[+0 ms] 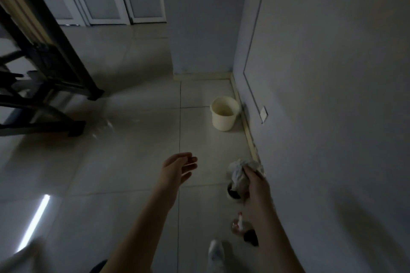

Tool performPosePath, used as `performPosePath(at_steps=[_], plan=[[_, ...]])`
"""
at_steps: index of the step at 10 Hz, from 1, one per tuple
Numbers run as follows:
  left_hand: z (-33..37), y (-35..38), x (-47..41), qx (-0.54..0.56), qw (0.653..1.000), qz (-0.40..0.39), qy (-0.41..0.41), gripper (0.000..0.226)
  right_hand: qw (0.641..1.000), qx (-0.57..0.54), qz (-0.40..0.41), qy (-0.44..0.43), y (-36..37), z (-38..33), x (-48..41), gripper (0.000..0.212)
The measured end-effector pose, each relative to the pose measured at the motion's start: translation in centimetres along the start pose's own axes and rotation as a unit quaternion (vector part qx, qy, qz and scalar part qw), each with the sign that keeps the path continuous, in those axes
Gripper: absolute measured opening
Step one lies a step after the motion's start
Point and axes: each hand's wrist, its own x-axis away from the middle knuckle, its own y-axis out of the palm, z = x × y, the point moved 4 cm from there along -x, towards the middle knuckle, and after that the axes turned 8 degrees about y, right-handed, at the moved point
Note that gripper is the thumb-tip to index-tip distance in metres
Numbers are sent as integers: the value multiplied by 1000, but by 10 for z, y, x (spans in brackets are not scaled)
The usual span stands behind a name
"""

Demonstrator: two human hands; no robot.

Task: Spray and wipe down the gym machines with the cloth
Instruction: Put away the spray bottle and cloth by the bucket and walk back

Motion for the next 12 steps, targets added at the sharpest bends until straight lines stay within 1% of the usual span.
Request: performPosePath(at_steps=[1,2,3,4,5,6,7,8,9,10,11,12], plan=[[17,20,-63,2,1000,4,-2,25,997,-60,27,41,21,-40,-58,23],[39,40,-124,6,1000,19,-20,25,998,-28,41,47,40,-81,-112,19],[55,58,-194,4,999,14,-34,25,998,55,28,4,64,-121,-167,10],[64,73,-285,-4,999,15,-45,26,995,90,40,17,97,-148,-245,12],[69,84,-374,-32,997,-7,-72,24,993,77,67,52,127,-162,-323,17],[84,100,-459,-54,995,-22,-86,22,989,-22,80,123,180,-200,-392,19],[91,117,-524,-77,990,-20,-119,23,984,-44,70,161,197,-207,-450,24],[85,138,-578,-94,982,-25,-160,23,967,-73,115,216,206,-213,-510,19],[78,164,-629,-118,975,-30,-185,21,964,-42,122,233,201,-213,-570,21],[66,189,-682,-118,974,-16,-192,20,970,92,102,200,208,-228,-636,24],[49,210,-724,-110,975,-10,-193,20,947,259,70,176,209,-232,-702,5],[38,220,-748,-121,968,-1,-218,20,938,252,55,233,199,-222,-745,26]])
